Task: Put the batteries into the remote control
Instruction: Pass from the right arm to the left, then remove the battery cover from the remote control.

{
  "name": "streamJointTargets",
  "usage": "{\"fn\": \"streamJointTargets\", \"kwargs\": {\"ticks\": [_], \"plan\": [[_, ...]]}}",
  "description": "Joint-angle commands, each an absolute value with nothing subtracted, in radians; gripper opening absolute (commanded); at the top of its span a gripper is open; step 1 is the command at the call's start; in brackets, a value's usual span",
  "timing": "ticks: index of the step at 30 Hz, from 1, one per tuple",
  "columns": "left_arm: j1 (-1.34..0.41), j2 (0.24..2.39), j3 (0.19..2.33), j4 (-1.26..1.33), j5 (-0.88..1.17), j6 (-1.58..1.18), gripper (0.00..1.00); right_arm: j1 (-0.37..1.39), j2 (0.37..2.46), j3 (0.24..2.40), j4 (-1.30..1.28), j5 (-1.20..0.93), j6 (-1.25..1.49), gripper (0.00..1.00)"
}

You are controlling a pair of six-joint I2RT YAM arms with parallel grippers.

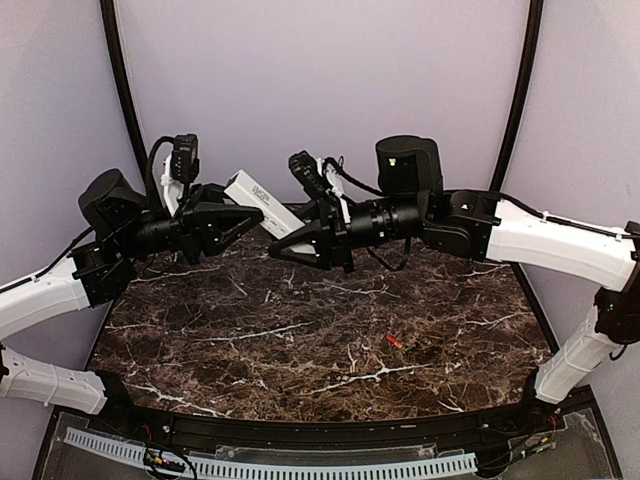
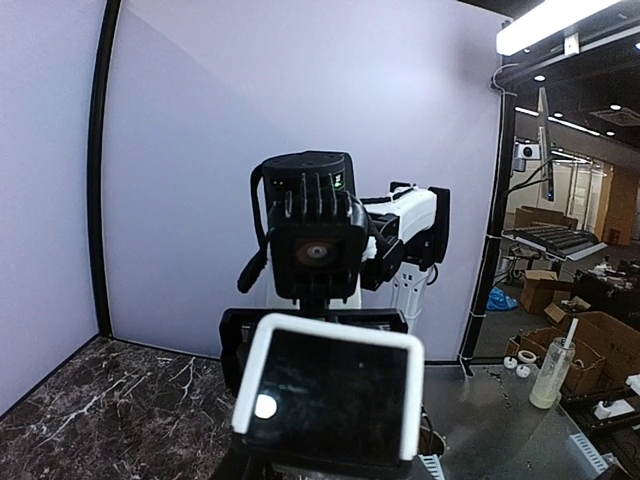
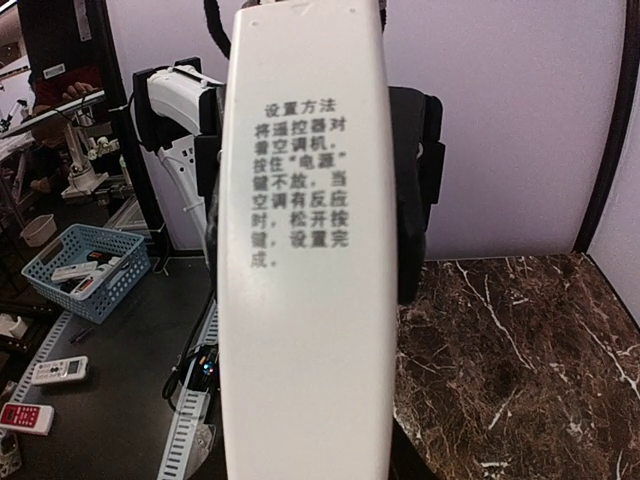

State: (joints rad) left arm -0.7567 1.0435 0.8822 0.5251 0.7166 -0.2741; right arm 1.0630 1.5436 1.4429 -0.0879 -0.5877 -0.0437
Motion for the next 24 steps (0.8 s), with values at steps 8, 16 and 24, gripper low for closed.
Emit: {"fn": "streamJointTargets", "kwargs": {"ticks": [8,16,24], "plan": [[-0.759,1.060,0.895,0.590,0.468,-0.566,0.00,1.072,1.332,1.116,0.382,-0.331,-0.310,0.99],[-0.759,1.100,0.924,0.664,0.498,-0.808,0.00,1.084,1.391,1.024,0.665,-0.275,-0.712,0.99],[-0.759,1.105,0.938,0.696,0.550,-0.878,0.00,1.101,1.472,1.086,0.740,-0.271,-0.772,0.85]]}}
